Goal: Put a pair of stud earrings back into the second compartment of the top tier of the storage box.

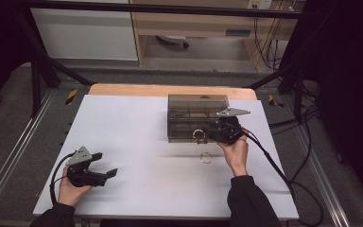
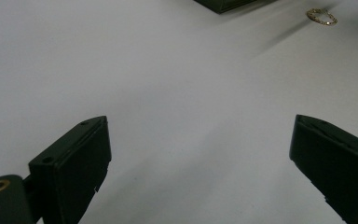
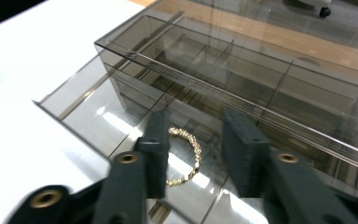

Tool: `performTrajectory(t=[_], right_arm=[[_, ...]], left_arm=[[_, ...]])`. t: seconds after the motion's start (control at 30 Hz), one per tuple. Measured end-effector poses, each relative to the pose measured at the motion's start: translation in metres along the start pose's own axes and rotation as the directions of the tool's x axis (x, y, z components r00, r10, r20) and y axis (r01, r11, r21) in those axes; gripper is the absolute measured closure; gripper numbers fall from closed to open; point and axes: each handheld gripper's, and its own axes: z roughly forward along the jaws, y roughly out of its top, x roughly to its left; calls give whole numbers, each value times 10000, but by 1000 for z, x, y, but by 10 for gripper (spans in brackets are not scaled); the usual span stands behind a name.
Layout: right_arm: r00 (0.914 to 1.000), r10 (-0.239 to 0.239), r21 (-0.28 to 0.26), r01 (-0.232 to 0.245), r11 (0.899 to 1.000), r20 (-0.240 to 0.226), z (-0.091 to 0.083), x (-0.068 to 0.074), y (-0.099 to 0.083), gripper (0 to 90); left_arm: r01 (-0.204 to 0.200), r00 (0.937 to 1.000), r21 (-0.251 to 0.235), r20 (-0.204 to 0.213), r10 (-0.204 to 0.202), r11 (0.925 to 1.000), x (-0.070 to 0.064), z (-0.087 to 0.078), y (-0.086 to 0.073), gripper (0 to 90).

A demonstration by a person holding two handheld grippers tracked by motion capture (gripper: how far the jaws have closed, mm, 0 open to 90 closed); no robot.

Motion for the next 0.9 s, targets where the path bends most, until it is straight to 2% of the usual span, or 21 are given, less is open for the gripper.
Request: performTrajectory(t=[0.03, 0.1, 0.13, 0.17, 0.27, 0.3, 0.33, 0.4, 0.43, 0.6, 0.9], right_arm=[[10000, 0, 0, 0, 10000, 0, 0, 0, 0, 560], [10000, 35, -87, -35, 10000, -64, -7, 1, -2, 488], [9999, 54, -137, -55, 9999, -102, -14, 2, -5, 408], [9999, 54, -137, -55, 9999, -102, -14, 2, -5, 408], [9999, 18, -271, -22, 9996, -128, -26, 2, -11, 308], [9999, 18, -271, -22, 9996, -128, -26, 2, -11, 308], [9999, 51, -314, -56, 9995, -136, -32, 2, -15, 236], [10000, 36, -443, -40, 9990, -92, -36, 2, -18, 190], [10000, 36, -443, -40, 9990, -92, -36, 2, -18, 190], [9994, 252, -604, -266, 9978, -242, -48, 2, -32, 73], [9991, 193, -510, -212, 9985, -383, -55, 3, -55, 22]], left_arm=[[1, 10000, 3, 3, -1, 10000, 0, 0, 0, 50], [11, 10000, 11, 2, -11, 10000, 0, 0, 0, 50], [9, 10000, 15, -5, -9, 10000, 0, 0, 0, 50], [9, 10000, 15, -5, -9, 10000, 0, 0, 0, 50], [14, 10000, 22, -11, -14, 10000, 0, 0, 0, 50], [14, 10000, 22, -11, -14, 10000, 0, 0, 0, 50], [14, 10000, 34, -19, -14, 10000, 0, 1, 0, 50], [19, 10000, 39, -19, -19, 10000, 0, 1, 0, 50], [15, 10000, 41, -20, -15, 10000, 0, 1, 0, 50], [3, 10000, 38, -14, -3, 10000, 0, 1, 0, 50], [-8, 10000, 38, 2, 8, 10000, -1, 1, 0, 50]])
